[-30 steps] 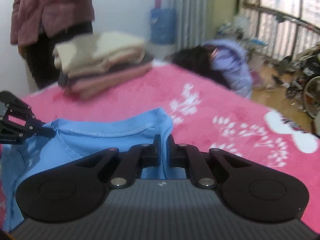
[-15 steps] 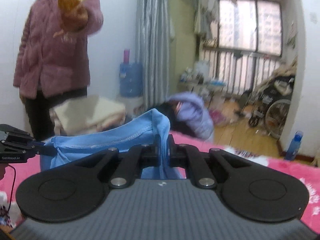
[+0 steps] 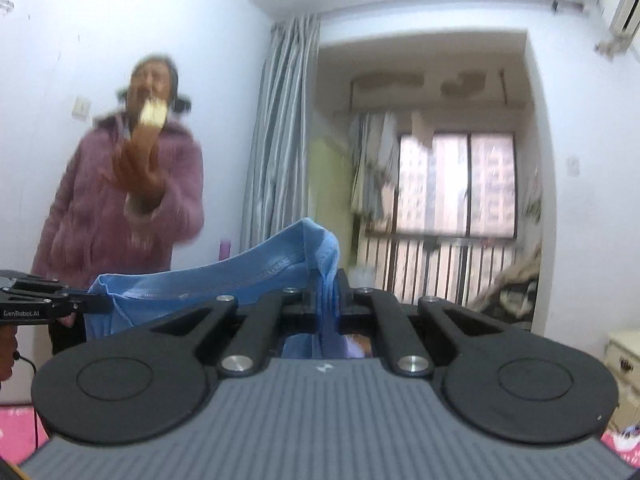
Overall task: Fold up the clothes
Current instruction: 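Lift the T-shirt high with both grippers, holding it by the shoulders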
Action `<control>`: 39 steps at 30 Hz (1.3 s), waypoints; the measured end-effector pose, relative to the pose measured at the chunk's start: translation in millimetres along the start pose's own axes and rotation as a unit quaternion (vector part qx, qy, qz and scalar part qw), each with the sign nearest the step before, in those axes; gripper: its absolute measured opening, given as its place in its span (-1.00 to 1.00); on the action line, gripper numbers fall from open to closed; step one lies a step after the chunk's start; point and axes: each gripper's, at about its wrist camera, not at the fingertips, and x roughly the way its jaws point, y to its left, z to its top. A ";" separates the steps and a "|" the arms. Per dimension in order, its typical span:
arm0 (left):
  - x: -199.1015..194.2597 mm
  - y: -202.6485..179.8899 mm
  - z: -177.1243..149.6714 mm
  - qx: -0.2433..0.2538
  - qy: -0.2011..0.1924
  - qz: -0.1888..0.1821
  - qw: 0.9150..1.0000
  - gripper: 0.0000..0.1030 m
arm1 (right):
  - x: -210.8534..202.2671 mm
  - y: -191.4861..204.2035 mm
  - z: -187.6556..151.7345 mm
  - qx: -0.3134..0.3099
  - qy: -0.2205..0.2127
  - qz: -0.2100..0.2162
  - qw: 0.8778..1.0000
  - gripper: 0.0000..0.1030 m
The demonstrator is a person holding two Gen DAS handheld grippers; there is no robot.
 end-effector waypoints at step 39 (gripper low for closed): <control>-118.5 -79.6 116.2 0.043 -0.155 -0.013 0.987 -0.90 | -130.8 -5.3 84.6 -0.042 -0.161 -0.027 0.986 -0.93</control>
